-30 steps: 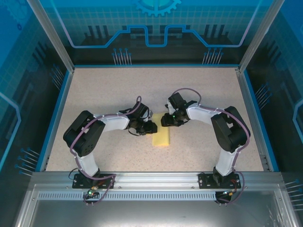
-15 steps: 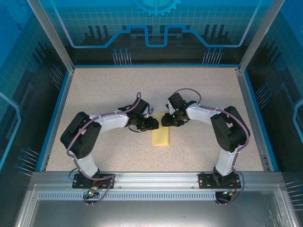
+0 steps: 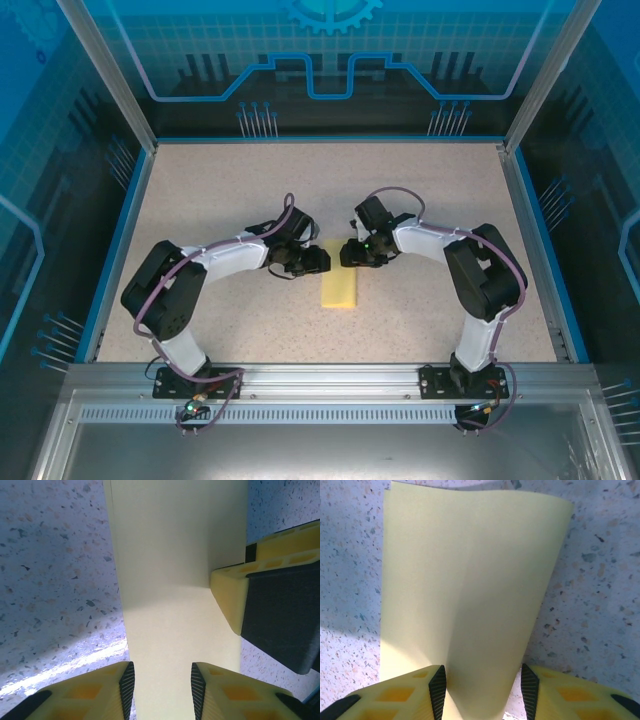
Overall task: Fold a paper plane with a square sheet of paper (pick it up from the middle)
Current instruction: Hold the square sheet of paper at the center of the table.
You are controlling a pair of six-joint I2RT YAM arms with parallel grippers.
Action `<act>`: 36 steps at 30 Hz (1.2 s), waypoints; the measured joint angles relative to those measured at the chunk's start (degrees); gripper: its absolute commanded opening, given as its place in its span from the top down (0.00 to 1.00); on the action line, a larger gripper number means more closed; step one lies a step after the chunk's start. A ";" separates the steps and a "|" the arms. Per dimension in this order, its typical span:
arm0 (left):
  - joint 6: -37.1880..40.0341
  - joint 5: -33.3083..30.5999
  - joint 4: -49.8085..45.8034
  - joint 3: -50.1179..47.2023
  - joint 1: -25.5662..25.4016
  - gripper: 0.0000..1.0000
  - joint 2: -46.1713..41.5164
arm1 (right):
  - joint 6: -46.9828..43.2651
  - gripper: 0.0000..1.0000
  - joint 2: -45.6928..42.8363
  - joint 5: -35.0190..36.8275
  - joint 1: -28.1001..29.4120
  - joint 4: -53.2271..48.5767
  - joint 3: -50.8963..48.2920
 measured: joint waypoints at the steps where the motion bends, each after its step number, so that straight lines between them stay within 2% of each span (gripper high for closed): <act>1: -0.02 -0.22 -0.15 0.00 0.11 0.62 -0.04 | -0.02 0.54 0.04 0.00 0.02 0.00 0.00; 17: -2.08 -5.33 -1.33 -2.67 3.34 0.61 -4.50 | -0.02 0.53 0.04 0.92 0.57 0.02 0.02; 36: -2.19 -5.20 -1.31 -2.99 3.50 0.61 -4.55 | -2.08 0.52 0.04 3.02 1.57 -0.07 0.04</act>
